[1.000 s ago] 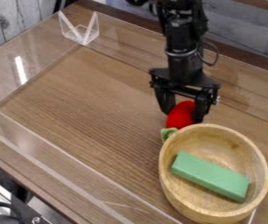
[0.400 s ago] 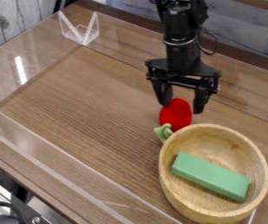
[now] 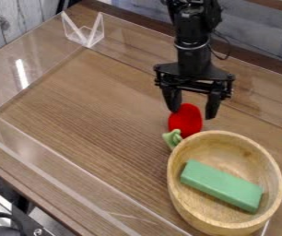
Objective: Move the red fruit to the right
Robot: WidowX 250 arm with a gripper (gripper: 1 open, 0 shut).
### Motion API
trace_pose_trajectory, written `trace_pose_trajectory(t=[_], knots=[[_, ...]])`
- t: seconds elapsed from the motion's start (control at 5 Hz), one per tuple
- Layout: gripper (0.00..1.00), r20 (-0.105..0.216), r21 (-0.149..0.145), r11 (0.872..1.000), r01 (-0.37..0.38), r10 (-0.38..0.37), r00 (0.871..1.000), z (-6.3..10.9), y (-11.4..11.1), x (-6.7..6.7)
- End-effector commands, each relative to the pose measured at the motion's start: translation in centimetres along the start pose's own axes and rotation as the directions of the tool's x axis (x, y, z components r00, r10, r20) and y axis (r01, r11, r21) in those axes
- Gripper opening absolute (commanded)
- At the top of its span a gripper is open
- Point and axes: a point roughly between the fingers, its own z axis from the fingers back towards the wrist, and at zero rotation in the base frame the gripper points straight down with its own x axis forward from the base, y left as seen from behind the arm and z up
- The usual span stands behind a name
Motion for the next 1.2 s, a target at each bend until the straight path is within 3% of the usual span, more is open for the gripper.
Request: trace_pose_trajectory(t=[0.0, 0.2, 0.4, 0.6, 0.8, 1.0], knots=[[1.0, 0.069, -0.025, 1.0, 0.003, -0.001, 0.998, 3.0, 0.4, 0.8], [1.0, 0.093, -0.049, 0.999, 0.009, -0.004, 0.996, 5.3, 0.7, 1.1], [1.0, 0.139, -0.074, 0.997, 0.002, 0.008, 0.99, 8.7, 1.6, 1.7], [1.0, 0.175, -0.072, 0.997, -0.024, 0.036, 0.984, 10.2, 3.9, 2.3], [1.0, 0.196, -0.043, 0.998, -0.051, 0.059, 0.979, 11.3, 6.7, 2.7], [1.0, 0.222, -0.01, 0.991, -0.131, 0.13, 0.966, 11.9, 10.5, 2.3]])
